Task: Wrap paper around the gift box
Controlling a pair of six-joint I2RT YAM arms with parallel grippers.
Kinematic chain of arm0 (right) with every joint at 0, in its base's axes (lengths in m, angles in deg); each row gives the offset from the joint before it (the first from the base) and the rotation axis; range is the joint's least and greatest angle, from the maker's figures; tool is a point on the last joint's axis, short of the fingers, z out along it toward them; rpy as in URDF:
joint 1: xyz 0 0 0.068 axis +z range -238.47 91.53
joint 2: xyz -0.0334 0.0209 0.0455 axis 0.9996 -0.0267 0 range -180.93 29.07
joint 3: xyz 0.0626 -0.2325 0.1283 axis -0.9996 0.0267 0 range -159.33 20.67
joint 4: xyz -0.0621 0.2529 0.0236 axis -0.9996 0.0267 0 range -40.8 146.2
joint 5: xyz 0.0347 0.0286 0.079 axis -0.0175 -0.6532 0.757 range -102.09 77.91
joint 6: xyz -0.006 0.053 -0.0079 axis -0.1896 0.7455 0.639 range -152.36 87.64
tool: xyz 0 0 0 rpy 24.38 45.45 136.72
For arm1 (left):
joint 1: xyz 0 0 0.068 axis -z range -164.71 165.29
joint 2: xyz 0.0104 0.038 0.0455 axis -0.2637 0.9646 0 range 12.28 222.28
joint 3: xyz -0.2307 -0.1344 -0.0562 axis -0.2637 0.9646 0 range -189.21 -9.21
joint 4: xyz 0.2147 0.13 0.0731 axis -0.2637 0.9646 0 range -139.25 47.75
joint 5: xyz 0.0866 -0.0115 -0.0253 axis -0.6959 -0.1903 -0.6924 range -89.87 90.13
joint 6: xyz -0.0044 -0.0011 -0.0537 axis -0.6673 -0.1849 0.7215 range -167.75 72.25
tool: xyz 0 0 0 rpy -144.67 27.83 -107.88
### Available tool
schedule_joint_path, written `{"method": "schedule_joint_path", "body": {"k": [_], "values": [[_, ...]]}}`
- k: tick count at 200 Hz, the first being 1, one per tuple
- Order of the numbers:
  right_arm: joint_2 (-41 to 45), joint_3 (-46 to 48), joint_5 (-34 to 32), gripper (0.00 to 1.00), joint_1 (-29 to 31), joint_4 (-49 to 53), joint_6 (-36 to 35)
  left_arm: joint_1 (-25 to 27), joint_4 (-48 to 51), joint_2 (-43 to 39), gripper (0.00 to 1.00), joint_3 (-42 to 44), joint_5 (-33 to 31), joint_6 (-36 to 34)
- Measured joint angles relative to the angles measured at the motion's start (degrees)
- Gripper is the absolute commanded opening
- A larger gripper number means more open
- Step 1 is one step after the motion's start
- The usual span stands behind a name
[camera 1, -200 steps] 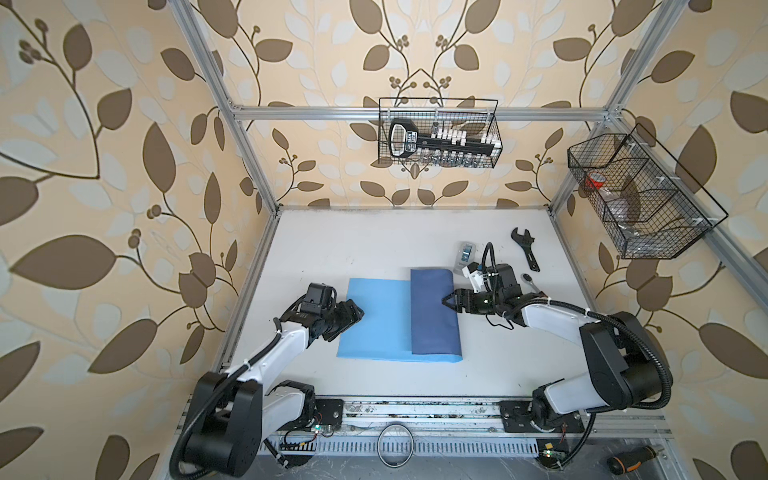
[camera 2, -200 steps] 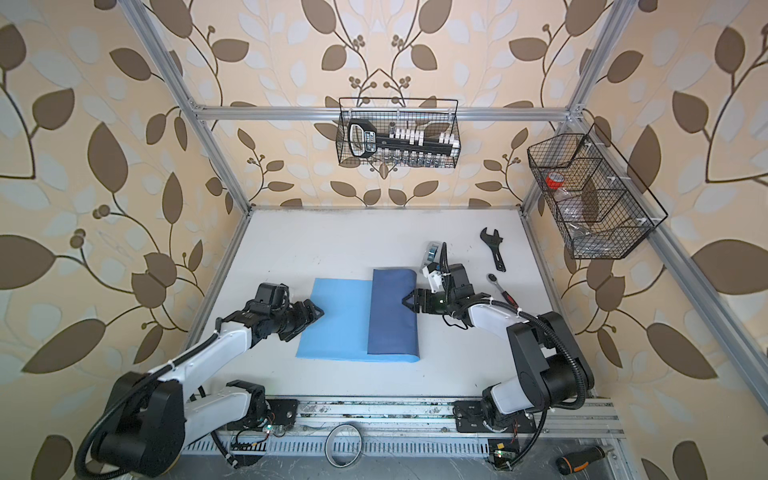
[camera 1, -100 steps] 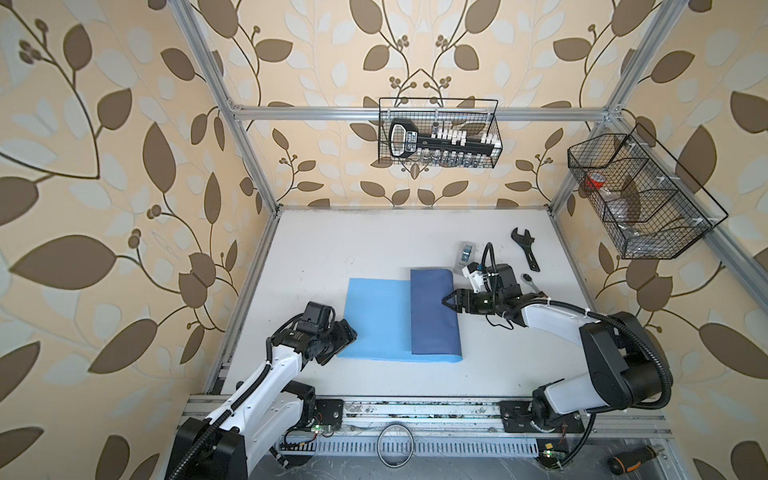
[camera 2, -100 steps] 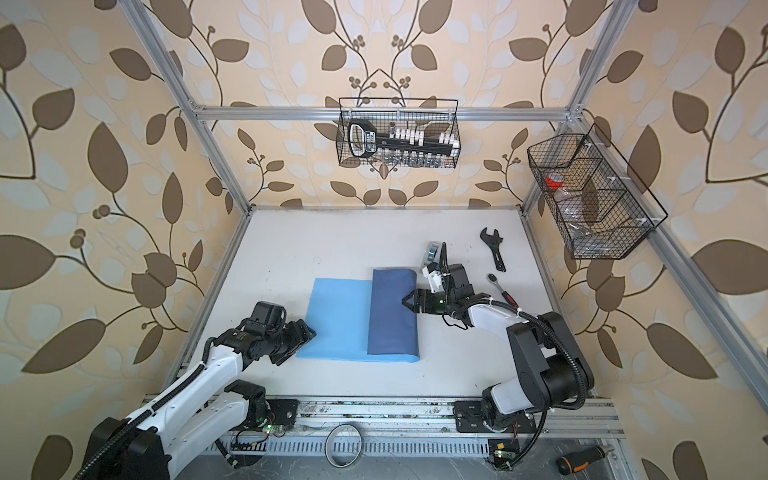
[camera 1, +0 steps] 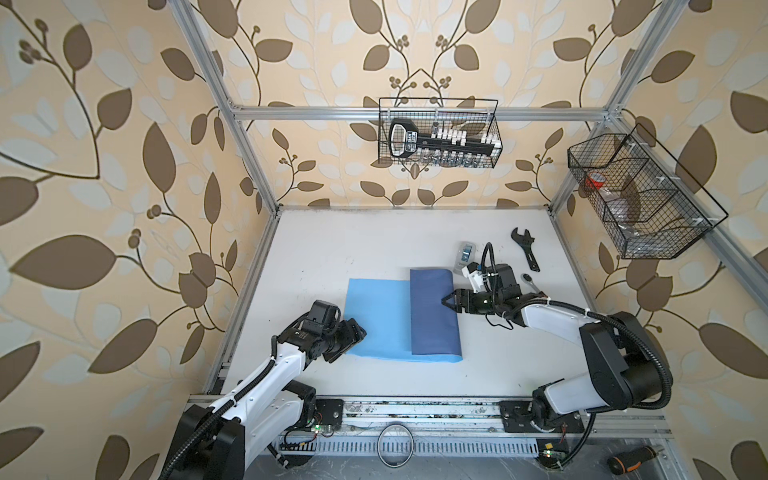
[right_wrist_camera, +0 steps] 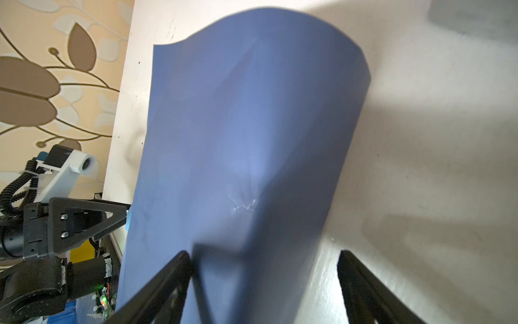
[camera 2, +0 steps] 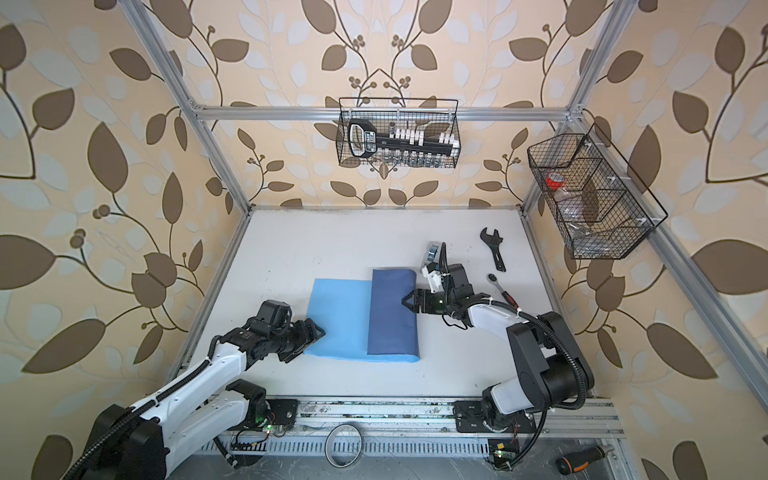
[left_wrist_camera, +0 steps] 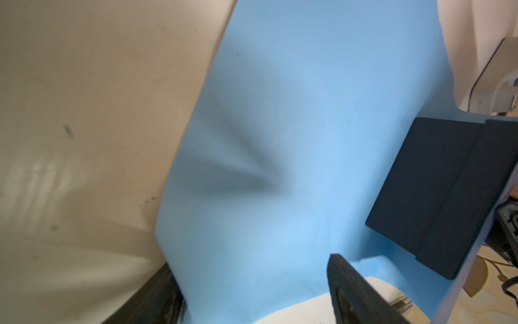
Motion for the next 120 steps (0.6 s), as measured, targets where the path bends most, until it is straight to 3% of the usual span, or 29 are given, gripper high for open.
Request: {"method": "schedule_joint_path", "body": {"k": [67,120], "values": [[0.0,0.0,-0.1,0.82,0.1,0.0,0.0,-0.1,-13.3,5.1,0.8,0.0,1.1,-3.0],[0.0,0.0,-0.2,0.82,0.1,0.0,0.0,-2.9,-14.5,13.4,0.8,-3.8,-0.5,-7.8]]}}
